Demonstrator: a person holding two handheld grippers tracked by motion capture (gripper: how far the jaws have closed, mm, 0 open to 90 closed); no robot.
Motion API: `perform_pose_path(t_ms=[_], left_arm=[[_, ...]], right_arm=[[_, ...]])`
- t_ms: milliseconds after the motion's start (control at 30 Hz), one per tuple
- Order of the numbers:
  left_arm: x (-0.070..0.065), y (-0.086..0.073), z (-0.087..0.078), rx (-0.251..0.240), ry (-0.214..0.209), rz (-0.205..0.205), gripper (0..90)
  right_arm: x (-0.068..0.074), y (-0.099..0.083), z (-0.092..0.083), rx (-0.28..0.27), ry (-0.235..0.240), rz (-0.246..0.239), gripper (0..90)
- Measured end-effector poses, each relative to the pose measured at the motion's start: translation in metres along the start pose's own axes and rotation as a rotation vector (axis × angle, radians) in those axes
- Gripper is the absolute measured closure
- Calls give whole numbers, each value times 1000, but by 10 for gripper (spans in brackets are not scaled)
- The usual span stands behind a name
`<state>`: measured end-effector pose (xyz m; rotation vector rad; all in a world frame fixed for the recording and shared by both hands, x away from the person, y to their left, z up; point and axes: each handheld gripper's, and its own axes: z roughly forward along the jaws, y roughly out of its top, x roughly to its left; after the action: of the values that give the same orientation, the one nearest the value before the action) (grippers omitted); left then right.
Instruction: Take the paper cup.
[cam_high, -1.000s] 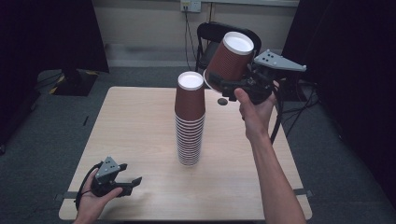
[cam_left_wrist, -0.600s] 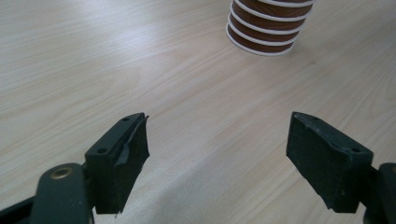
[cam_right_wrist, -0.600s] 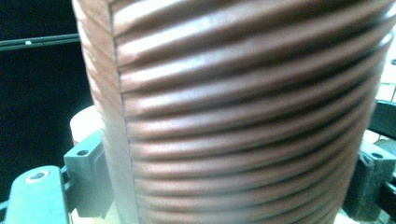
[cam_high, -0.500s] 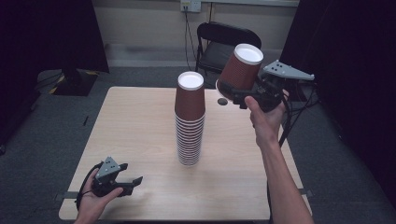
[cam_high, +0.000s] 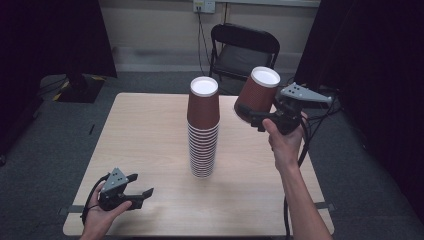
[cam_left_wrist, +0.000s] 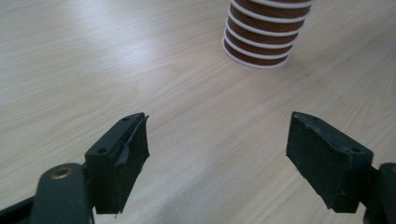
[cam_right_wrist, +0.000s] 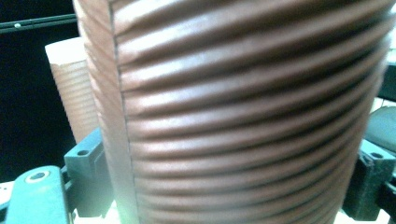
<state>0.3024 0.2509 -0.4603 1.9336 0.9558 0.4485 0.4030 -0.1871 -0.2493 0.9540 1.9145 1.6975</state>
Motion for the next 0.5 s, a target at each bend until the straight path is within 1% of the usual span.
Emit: perform_pose_path(t_ms=[67,167,200,233,267,333,367,433,500], left_arm=[[-2,0,1,-16,-10,-11,207],[-5,1,2,-27,-20,-5,218],[-5,1,2,-28,-21,3,229],[-7,1,2,-26,-20,-5,231],[-7,2,3,-26,-27,-6,231],[-8,3,3,-29,-28,-5,233],[-8,4,2,-40,-32,-5,263],[-8,5,2,-48,-32,-8,262],[-9,7,1,-61,-38,-16,259]], right_arm=[[-1,-7,0,7,3,9,120],[-1,-16,-1,19,1,19,120],[-1,-19,-1,24,2,23,121],[-1,-22,-2,28,3,25,121],[-1,-25,-2,32,2,28,120],[0,-28,-3,37,5,35,121],[0,-34,-4,40,9,44,121],[1,-37,-4,43,11,44,121],[1,-44,-5,50,13,54,121]])
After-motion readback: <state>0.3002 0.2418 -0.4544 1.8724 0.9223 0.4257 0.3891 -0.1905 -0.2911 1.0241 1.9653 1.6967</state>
